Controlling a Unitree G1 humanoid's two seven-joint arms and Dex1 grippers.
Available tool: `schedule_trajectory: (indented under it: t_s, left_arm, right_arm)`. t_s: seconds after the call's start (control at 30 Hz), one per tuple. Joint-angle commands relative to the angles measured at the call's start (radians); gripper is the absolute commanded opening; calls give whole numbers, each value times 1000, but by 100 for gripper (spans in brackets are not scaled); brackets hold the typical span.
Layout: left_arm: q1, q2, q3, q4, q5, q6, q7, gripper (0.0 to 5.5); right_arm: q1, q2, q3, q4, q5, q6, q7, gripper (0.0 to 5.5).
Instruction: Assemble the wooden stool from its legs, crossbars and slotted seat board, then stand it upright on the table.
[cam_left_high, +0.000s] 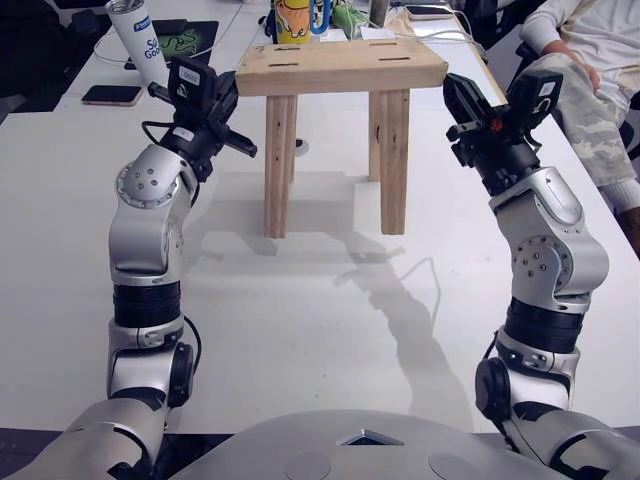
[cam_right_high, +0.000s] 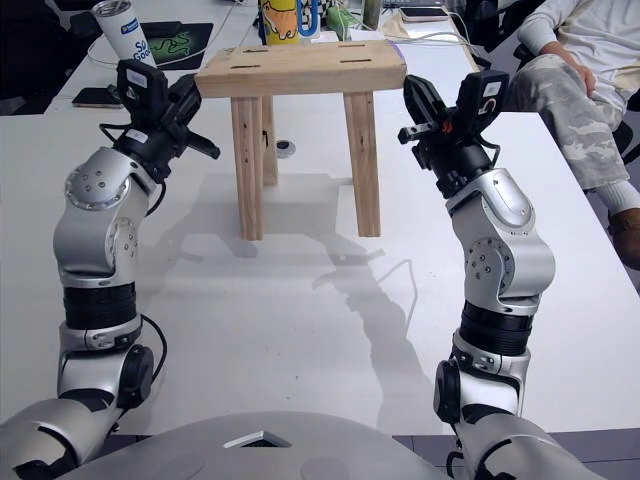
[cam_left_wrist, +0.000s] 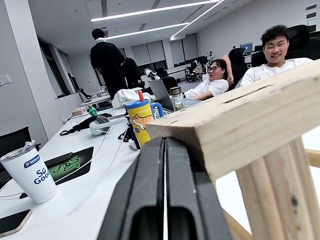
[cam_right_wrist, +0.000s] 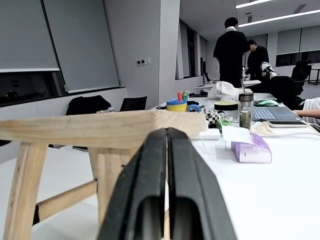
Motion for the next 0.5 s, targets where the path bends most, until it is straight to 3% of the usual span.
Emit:
schedule_trajectory:
  t_s: [0.03, 0.2, 0.33, 0.5]
  left_arm:
    - [53, -10, -73, -22, -16, -4, -46, 0]
    - [173, 11, -35, -49, -8, -14, -5, 0]
    - [132, -19, 65, 38, 58, -156, 184, 0]
    - [230, -71, 57, 110, 90, -270, 267, 0]
  right_arm:
    - [53, -19, 46, 0, 24, -6, 81, 2]
    - [181, -75, 5, -7, -8, -65, 111, 2]
    - [108, -11, -23, 37, -67, -173, -8, 2]
    - [189, 27, 36, 129, -185, -311, -50, 2]
